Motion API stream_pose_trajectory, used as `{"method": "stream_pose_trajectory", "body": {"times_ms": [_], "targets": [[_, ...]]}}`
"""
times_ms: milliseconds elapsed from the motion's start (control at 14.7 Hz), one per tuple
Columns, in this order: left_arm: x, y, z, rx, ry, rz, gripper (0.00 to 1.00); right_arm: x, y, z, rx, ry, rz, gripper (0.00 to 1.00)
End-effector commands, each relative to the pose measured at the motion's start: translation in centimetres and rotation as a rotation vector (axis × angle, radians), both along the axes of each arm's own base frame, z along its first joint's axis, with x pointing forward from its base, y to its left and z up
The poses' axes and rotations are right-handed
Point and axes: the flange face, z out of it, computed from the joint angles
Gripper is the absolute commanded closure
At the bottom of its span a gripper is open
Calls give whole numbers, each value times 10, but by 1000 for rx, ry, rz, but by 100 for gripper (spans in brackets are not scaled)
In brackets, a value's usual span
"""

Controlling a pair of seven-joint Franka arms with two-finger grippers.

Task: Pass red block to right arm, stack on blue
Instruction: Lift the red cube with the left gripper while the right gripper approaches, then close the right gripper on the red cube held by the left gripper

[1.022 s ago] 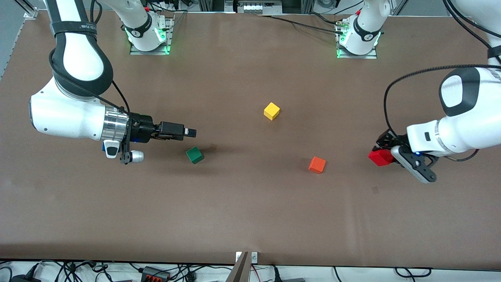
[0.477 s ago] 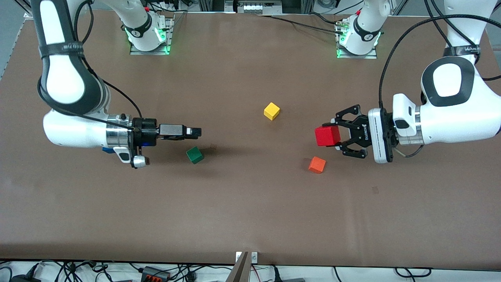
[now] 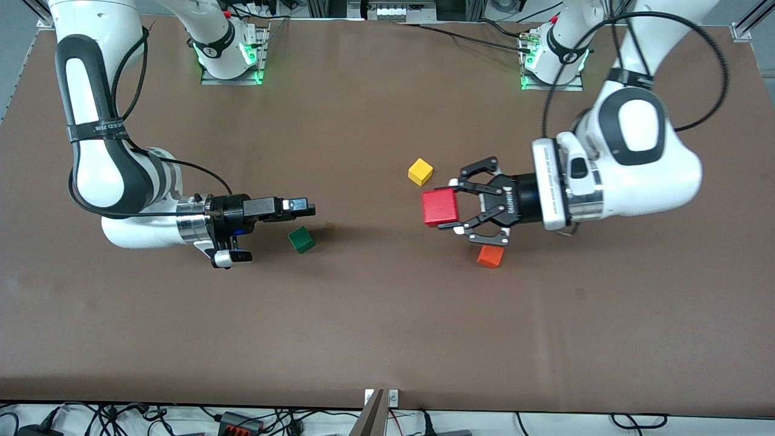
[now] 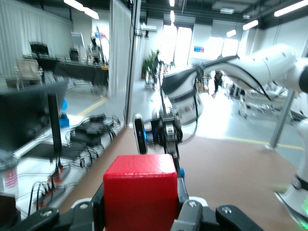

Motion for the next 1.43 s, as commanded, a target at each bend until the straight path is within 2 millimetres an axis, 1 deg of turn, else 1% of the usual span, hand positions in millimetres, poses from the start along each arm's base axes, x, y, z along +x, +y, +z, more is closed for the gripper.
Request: {"method": "stream_pose_trajectory", "body": {"times_ms": [0, 272, 341, 409, 545, 613, 817, 954, 1158, 1362], "targets": [[-4, -25, -7, -38, -47, 45, 82, 2, 6, 5, 65, 4, -13, 0], [-17, -71, -35, -46, -57, 112, 82, 3, 8, 10, 73, 2, -15, 0], [-22, -82, -41, -67, -58, 126, 82, 3, 9, 12, 75, 1, -16, 0], [-24, -87, -45, -71, -72, 138, 82, 4, 10, 13, 91, 4, -27, 0], [-35, -109, -53, -78, -55, 151, 82, 5, 14, 20, 123, 33, -43, 0], [-38, -113, -55, -79, -41, 170, 82, 4, 18, 21, 122, 49, -39, 0], [-37, -113, -60, -69, -65, 176, 82, 2, 27, 22, 119, 52, -32, 0], [-37, -113, -62, -70, -61, 178, 82, 0, 37, 30, 104, 71, -12, 0], [-37, -114, -61, -73, -62, 178, 82, 1, 47, 37, 90, 79, -14, 0], [-37, -113, -61, -70, -62, 180, 82, 4, 61, 45, 5, 42, -8, 0]]}}
